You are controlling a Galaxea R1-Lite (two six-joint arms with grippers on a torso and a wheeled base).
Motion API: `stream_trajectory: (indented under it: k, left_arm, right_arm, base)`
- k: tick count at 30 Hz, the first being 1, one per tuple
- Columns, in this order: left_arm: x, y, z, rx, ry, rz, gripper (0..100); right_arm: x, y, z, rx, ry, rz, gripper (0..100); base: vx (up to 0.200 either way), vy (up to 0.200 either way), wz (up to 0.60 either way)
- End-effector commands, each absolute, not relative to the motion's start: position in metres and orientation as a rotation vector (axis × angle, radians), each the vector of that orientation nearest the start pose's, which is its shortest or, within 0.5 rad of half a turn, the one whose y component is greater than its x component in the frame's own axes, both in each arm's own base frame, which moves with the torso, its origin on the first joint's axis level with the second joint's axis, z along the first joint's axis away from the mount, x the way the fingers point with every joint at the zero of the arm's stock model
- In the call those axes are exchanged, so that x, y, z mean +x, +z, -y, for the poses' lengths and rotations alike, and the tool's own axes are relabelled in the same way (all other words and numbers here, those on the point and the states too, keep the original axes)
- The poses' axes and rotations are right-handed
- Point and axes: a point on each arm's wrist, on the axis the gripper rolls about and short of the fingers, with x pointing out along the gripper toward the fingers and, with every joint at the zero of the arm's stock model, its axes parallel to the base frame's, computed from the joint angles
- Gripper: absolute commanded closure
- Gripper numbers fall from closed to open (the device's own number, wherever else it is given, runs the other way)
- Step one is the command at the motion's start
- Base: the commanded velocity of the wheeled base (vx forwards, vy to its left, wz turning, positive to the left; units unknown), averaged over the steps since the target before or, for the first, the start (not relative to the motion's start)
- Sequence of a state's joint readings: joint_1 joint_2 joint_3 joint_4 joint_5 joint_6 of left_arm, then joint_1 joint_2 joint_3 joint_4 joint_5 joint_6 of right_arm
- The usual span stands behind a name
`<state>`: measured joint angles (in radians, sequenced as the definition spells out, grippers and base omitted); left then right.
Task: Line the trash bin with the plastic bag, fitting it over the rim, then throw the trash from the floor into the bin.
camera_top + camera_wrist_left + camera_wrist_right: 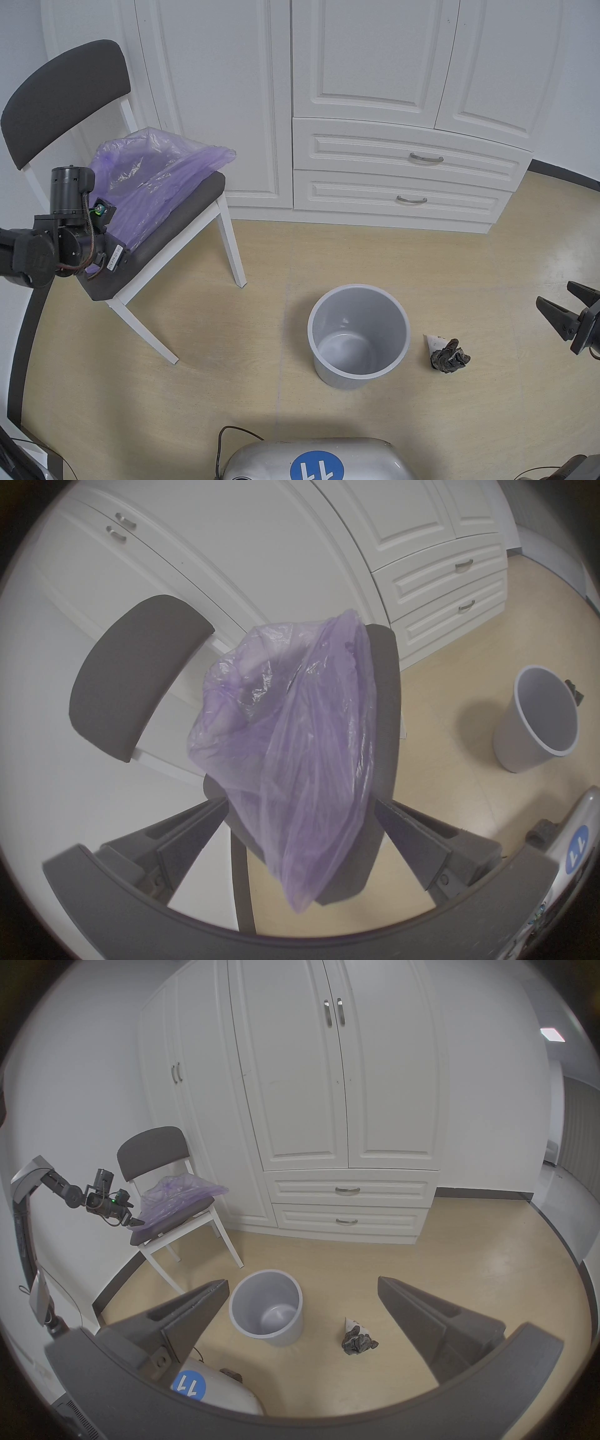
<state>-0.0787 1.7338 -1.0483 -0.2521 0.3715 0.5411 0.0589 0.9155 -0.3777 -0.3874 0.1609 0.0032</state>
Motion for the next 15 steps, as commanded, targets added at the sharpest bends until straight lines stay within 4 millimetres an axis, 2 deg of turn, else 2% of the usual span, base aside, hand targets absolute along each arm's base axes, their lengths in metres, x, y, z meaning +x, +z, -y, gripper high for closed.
stream_trajectory:
  k: [1,5,15]
  left_arm:
    - [0.352,0.183,0.017,0.639,0.169,-0.536,0]
    - [0.364,0.184,0.013,0.640,0.184,-0.529,0]
    - [0.374,0.188,-0.003,0.633,0.231,-0.524,0]
  right_arm:
    - [0.115,0.194,-0.010,0.014,0.220,-0.182,0]
    - [0.116,0.194,-0.011,0.014,0.220,-0.186,0]
    - [0.117,0.194,-0.011,0.016,0.220,-0.188,0]
  base:
    - [0.000,0.000,0.00]
    - [0.000,0.000,0.00]
    - [0.000,0.000,0.00]
